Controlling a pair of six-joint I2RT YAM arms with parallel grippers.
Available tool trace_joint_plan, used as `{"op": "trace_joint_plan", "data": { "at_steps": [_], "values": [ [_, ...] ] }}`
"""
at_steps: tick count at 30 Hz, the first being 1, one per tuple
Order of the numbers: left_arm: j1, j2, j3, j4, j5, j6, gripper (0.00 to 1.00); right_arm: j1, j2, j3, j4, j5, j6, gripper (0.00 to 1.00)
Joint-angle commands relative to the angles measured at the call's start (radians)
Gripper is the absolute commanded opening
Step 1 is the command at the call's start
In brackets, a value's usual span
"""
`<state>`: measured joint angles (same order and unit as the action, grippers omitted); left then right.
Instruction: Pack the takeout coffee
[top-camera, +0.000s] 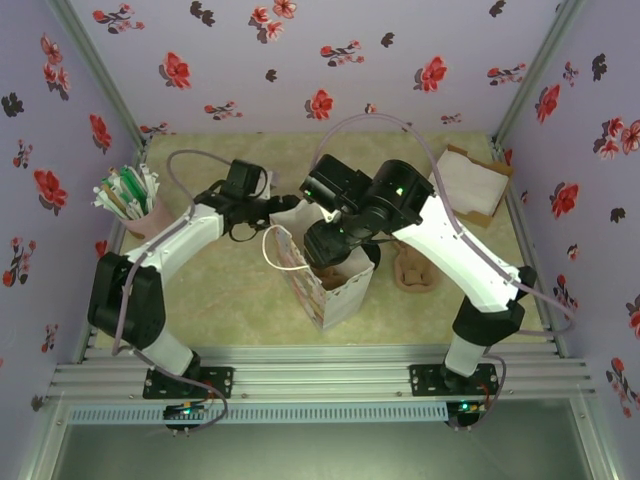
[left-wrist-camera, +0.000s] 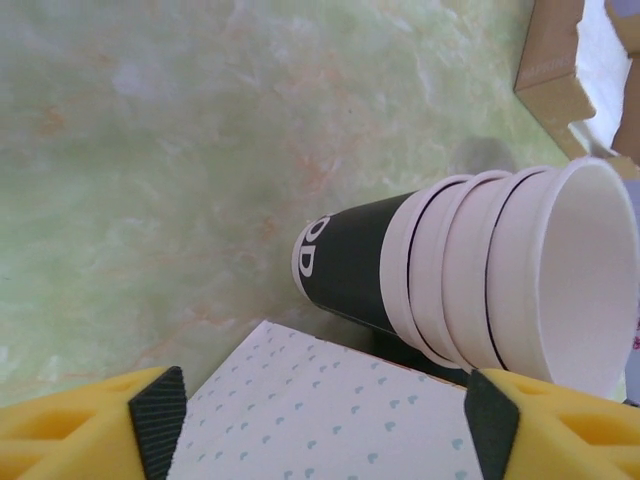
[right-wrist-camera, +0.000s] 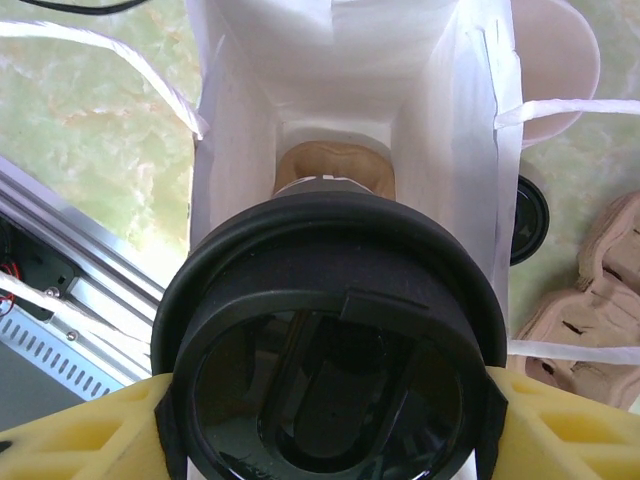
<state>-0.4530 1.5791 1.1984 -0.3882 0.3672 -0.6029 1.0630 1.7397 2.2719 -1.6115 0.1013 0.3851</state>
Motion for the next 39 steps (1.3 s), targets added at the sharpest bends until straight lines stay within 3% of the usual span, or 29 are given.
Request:
{"op": "trace_joint_plan", "data": {
  "at_steps": [1,13,26,39],
  "values": [
    [0.021,-0.063,-0.021,0.009,-0.004,0.011,0.81,0.006,0.002,-0.006,-0.185,0.019,0.013,0.67],
    [0.057,-0.227,-0.097,0.005,-0.023,-0.001,0.99,0.005,0.001,-0.100,-0.184,0.019,0.033,0.67],
    [0.114,-0.428,-0.228,-0.028,-0.100,-0.033,0.99,0.011,0.009,-0.174,-0.184,-0.009,0.015,0.66],
    [0.180,-0.657,-0.352,-0.171,-0.174,-0.049,0.99,0.012,0.034,-0.206,-0.185,-0.035,-0.023,0.66]
  ]
}}
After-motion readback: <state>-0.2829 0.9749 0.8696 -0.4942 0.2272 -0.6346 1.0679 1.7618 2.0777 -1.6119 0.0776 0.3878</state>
